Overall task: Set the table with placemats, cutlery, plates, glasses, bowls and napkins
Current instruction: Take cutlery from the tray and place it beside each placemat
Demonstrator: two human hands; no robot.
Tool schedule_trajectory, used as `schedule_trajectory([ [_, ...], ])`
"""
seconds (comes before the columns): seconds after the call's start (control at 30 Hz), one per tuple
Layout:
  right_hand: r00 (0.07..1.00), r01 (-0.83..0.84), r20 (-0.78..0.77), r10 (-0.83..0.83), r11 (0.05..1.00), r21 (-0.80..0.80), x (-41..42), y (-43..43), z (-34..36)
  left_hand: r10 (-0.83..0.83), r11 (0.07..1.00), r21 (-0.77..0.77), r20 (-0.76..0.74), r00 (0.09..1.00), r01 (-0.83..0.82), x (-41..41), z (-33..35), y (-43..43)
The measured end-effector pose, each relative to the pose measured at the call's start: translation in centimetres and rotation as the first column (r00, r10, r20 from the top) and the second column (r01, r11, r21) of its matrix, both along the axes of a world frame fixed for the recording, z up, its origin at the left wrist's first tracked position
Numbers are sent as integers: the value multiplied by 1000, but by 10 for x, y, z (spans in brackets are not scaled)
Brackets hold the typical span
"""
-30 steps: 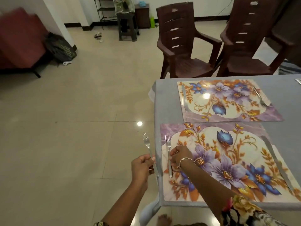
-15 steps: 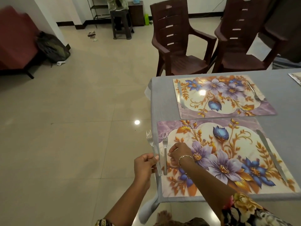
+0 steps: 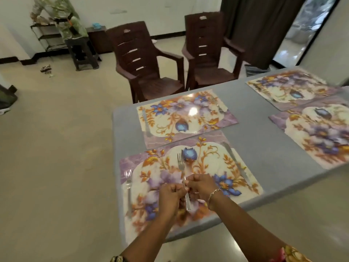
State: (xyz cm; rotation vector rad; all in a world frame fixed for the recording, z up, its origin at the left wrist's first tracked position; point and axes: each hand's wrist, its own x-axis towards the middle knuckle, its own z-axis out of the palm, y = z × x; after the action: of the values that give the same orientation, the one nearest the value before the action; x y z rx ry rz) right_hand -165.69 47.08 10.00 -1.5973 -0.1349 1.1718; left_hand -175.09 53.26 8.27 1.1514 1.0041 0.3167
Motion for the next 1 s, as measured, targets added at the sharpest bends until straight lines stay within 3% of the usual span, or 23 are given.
schedule_trajectory([
  [0.33, 964, 256, 94, -250, 965, -52, 154, -212, 0, -345, 938, -22, -6, 939, 345, 151, 10, -187],
  [0.57, 901, 415, 183, -393, 904, -103, 237, -324, 8, -460, 888, 7, -8, 888, 460, 239, 19, -267],
  [0.77, 909, 386, 226, -349, 912, -143, 307, -347, 7, -365, 930, 33, -19, 931, 365, 312, 14, -280],
  [1.0, 954, 158, 292, -70, 943, -291, 396, -319, 0, -180, 970, 151, -68, 981, 189, 384, -8, -259],
])
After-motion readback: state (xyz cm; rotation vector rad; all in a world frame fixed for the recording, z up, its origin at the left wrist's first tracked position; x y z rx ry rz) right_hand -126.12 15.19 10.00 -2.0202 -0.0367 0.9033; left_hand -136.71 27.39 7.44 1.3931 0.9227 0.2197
